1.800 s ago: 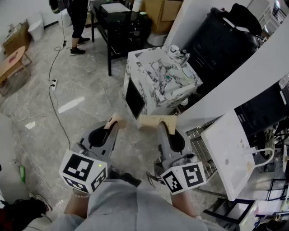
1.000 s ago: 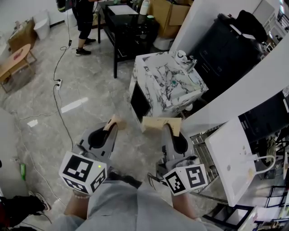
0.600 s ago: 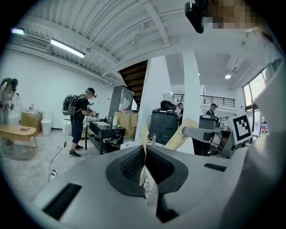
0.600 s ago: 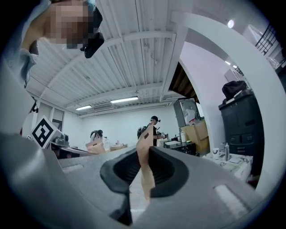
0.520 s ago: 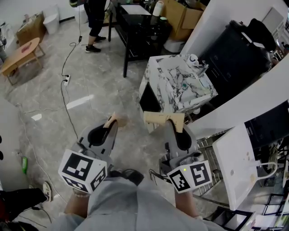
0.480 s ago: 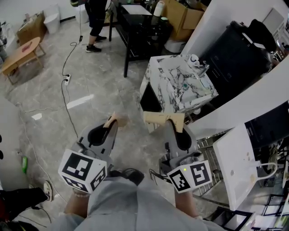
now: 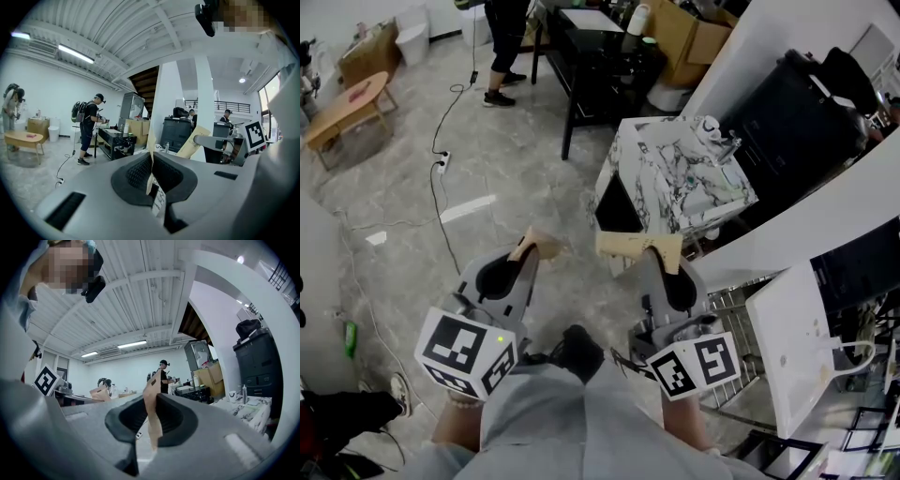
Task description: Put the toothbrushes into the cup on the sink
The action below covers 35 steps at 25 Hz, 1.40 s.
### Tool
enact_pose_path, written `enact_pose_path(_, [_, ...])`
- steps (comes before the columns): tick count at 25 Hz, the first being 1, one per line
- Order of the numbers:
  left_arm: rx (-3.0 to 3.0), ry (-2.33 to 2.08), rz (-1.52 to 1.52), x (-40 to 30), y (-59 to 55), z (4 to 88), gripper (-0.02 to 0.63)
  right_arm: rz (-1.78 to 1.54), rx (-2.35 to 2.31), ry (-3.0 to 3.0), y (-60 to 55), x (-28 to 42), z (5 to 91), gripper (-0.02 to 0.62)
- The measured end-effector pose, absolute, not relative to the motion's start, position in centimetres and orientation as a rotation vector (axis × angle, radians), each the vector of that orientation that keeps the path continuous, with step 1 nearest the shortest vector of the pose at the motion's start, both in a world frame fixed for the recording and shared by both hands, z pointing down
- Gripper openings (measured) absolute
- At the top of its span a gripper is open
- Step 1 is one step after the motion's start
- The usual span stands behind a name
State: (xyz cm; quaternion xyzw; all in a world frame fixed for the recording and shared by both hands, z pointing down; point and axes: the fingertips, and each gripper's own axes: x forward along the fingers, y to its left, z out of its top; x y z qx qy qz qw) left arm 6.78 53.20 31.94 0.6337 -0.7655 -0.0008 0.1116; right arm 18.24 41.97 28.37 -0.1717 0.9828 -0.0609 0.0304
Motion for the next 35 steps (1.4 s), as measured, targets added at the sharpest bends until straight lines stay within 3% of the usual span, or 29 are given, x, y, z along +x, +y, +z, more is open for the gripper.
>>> enact_pose_path(17, [1.868,-2.223,0.030,2.6,44.9,33.2,0.006,-0.182,-0.496,3.054,34.1,13.2,29.9,0.043])
enact_pose_path(35, [1.790,-2.271,0.032,-7.2,30.8,32.3,0.006,-0.202,-0.425,3.074,18.5,2.5,29.3,0.043])
